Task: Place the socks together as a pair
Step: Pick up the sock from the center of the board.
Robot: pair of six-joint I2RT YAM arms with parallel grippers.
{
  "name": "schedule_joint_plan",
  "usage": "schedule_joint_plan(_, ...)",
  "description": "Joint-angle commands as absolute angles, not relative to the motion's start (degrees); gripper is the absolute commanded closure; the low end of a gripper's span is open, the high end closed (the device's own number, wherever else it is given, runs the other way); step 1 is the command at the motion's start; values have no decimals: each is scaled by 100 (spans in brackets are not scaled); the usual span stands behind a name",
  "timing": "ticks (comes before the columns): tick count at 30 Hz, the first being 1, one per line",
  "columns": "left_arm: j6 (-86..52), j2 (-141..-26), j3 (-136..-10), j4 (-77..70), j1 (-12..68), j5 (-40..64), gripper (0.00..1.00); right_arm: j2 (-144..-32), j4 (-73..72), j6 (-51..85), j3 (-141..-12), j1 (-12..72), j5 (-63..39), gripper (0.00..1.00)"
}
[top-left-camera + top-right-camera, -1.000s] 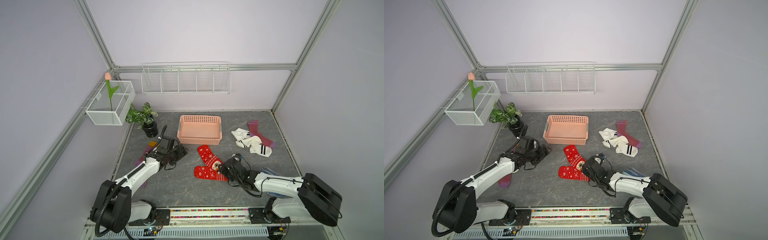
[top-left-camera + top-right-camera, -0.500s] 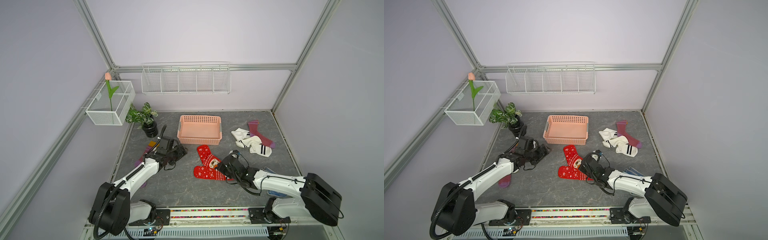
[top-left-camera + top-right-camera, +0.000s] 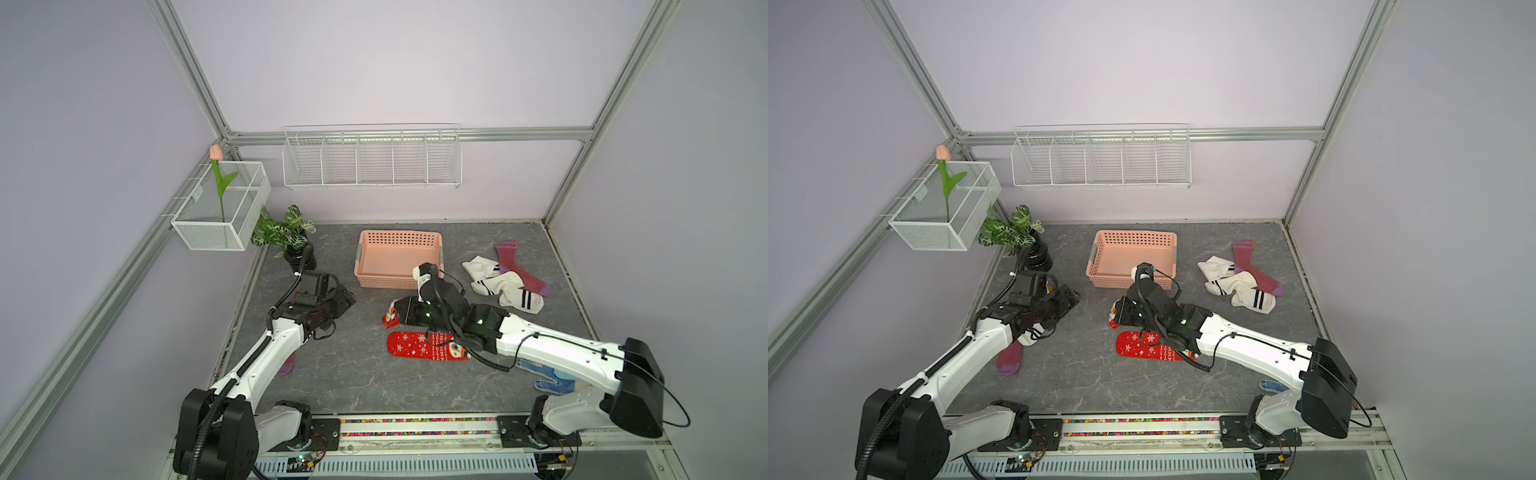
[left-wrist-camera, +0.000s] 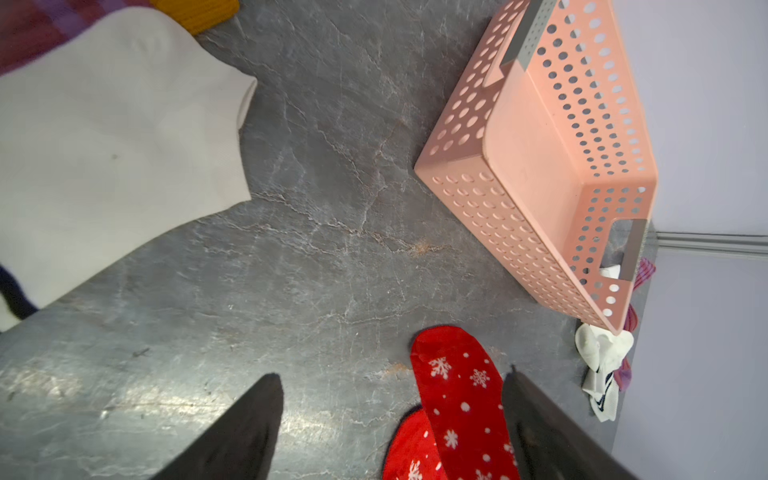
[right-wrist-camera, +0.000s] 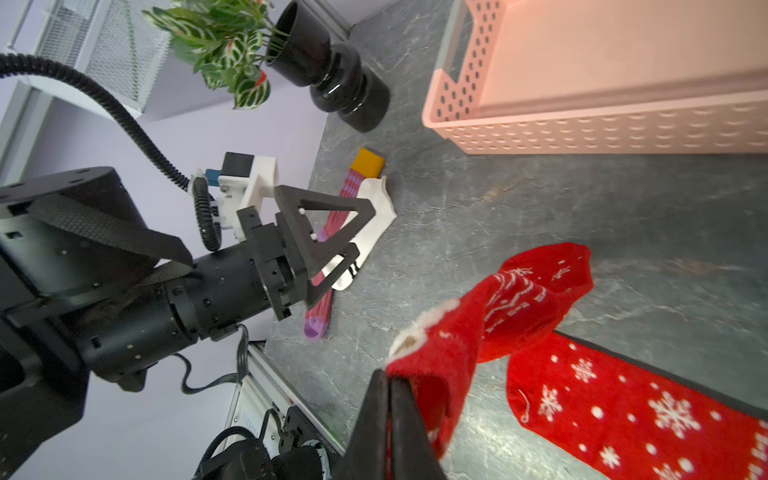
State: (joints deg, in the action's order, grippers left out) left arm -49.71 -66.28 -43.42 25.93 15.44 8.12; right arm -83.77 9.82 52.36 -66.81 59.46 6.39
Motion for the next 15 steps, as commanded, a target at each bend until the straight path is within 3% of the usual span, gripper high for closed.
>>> schedule_joint_plan(1,-4810,-6415,-4121,2710,1431,580,14,-8503,1093,4785,-7074,6068,69,93)
schedule_joint_plan(9,-4797,-6240,-4036,2797,1116,789,14,-8189,1294,4643,-6661,6056,-316,93)
schedule_joint_plan(15,-4582,-6404,-3863,2486,1123,1775,15,-7566,1534,4869,-5643,5811,-371,93)
